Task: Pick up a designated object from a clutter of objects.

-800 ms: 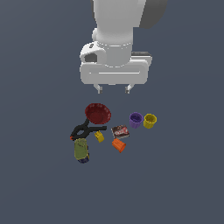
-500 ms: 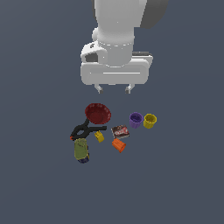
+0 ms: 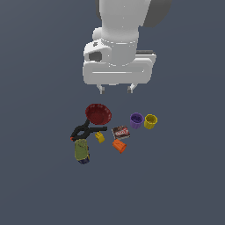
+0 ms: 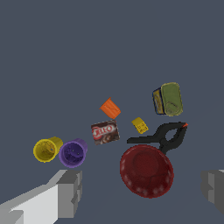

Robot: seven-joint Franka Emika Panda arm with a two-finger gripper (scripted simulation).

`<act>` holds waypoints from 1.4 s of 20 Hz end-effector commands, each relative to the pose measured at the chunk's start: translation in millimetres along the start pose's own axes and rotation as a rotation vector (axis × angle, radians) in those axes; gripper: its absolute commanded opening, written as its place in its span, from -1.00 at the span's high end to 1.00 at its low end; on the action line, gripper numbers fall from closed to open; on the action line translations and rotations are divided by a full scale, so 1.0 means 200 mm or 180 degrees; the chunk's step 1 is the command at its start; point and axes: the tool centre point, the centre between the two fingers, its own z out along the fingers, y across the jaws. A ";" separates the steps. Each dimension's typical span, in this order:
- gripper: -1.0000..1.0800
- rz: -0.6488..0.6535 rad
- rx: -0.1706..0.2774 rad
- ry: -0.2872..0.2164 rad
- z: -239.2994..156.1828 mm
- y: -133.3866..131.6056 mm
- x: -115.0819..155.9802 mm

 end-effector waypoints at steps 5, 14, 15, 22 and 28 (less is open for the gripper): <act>-0.92 -0.0118 -0.0003 -0.0006 0.05 0.00 0.03; -0.92 -0.0591 -0.0006 -0.0024 0.27 -0.01 0.12; -0.92 -0.0667 -0.0006 -0.0027 0.31 -0.02 0.13; -0.92 -0.1273 0.0008 -0.0047 0.60 -0.04 0.22; -0.92 -0.1805 0.0035 -0.0058 0.86 -0.06 0.27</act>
